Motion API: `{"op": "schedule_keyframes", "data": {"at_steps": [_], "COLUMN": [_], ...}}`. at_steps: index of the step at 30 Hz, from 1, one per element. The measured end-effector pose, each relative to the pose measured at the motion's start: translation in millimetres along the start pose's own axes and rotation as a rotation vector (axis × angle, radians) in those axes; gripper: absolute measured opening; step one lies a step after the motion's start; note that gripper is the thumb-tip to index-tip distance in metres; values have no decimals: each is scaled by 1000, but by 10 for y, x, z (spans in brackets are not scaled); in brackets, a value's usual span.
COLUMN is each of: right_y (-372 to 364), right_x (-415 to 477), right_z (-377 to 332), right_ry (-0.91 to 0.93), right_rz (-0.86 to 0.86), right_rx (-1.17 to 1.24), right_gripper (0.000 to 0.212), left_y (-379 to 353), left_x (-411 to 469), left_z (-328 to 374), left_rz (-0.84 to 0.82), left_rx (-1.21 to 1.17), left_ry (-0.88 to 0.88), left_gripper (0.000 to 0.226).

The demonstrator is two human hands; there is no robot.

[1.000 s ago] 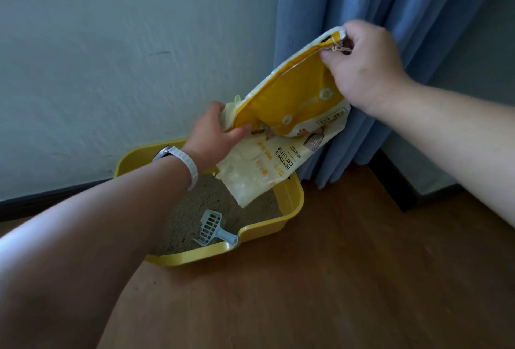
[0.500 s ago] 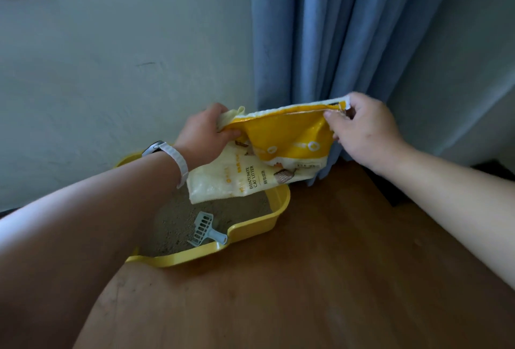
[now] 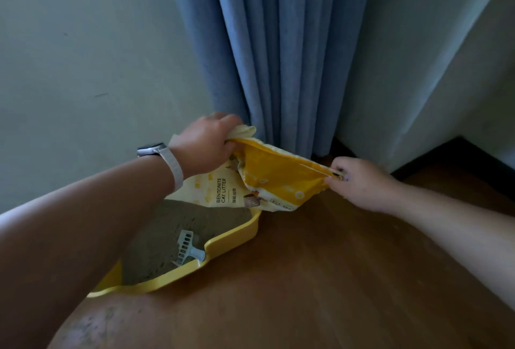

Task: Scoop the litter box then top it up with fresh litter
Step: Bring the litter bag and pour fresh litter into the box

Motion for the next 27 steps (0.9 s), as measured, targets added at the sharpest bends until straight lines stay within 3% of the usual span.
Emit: {"op": "schedule_keyframes", "data": {"at_steps": [3, 6, 16, 23, 27], "right_y": [-127, -228, -320, -333, -328], "right_x": [-99, -76, 12, -32, -55], "right_z": [150, 149, -180, 213, 407], "right_ry": [-38, 41, 207, 136, 85], "right_rz": [-158, -188, 53, 47, 48], "right_rx": [-174, -227, 34, 224, 213], "right_gripper": [22, 29, 38, 36, 37], "left_y": [38, 82, -10, -272, -373], "left_x": [61, 117, 189, 173, 159], "left_z": [293, 548, 1068, 1072, 1084], "left_rz": [-22, -13, -83, -259, -213], "left_rx": [80, 120, 141, 154, 137], "left_ry": [-103, -168, -218, -256, -288], "left_gripper": [34, 37, 37, 82, 59]}}
Point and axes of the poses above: each hand's wrist, its own x-axis towards the middle knuckle, its own y-axis out of the back of the hand, z = x × y, the point moved 7 cm from there along x, towards the middle knuckle, and after that the axes turned 14 degrees about x, right-handed, at the moved point
